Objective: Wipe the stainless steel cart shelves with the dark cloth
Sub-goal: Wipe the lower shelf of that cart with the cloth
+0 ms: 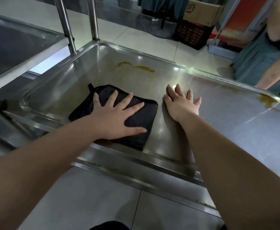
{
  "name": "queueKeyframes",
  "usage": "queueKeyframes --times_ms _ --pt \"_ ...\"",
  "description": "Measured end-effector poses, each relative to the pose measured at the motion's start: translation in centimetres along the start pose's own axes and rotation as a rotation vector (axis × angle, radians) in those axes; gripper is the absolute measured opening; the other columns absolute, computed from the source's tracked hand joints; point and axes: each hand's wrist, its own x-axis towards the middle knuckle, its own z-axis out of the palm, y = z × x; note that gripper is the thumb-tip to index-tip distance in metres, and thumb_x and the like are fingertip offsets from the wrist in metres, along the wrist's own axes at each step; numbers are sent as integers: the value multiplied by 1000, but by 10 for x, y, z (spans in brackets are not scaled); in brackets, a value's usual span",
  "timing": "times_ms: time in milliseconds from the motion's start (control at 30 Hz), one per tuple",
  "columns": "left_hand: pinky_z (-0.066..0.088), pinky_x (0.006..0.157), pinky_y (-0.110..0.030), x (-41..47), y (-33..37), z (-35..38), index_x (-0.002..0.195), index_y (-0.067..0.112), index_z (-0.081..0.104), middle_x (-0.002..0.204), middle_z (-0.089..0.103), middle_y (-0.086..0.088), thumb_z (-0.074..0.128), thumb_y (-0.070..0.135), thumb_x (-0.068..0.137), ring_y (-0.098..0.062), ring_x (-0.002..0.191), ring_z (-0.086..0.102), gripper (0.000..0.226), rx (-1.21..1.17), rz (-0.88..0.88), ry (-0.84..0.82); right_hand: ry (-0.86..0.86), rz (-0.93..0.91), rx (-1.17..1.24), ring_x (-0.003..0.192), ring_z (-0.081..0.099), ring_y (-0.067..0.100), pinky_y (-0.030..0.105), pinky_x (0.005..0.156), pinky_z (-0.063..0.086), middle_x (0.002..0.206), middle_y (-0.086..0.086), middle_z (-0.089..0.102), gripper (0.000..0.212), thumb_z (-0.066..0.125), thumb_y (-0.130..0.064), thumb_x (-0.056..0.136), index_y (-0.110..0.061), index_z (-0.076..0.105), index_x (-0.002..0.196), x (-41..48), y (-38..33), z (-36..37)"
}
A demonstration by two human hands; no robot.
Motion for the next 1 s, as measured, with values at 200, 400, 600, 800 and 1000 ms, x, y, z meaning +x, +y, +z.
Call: queueKeyframes --times_ms 200,400,600,800,1000 --pt "-9 108 -75 7 -7 6 140 64 -21 159 -26 17 -3 101 55 -29 149 -20 95 -18 -28 49 -8 -56 -60 150 -15 35 61 116 -12 164 -13 -9 57 11 -66 96 -54 -2 151 -11 -3 6" --pt "-7 106 -78 114 -2 -28 146 61 -7 163 -14 15 13 95 70 -30 151 -13 86 -44 -83 101 23 -52 -86 149 -15 37 62 116 -11 165 -9 -10 59 8 -66 96 -51 -4 152 -10 -5 10" --pt "-5 106 -78 151 13 -48 148 59 1 164 -8 15 19 93 74 -32 151 -9 84 -58 -79 142 23 -35 -76 149 -14 36 63 115 -11 165 -9 -11 58 6 -66 97 -51 -5 152 -7 -3 8" --pt "-7 108 -76 99 -1 -28 147 60 -6 163 -14 17 13 95 70 -30 151 -12 86 -27 -42 91 -9 -32 -70 150 -13 37 64 115 -11 165 -10 -10 55 8 -63 98 -54 -3 151 -1 -1 4" --pt "-11 110 -72 -4 -22 7 137 66 -23 158 -27 22 1 101 58 -26 149 -22 90 7 35 64 -3 -42 -54 150 -12 37 65 115 -10 165 -11 -7 56 12 -65 96 -55 1 150 -3 0 5"
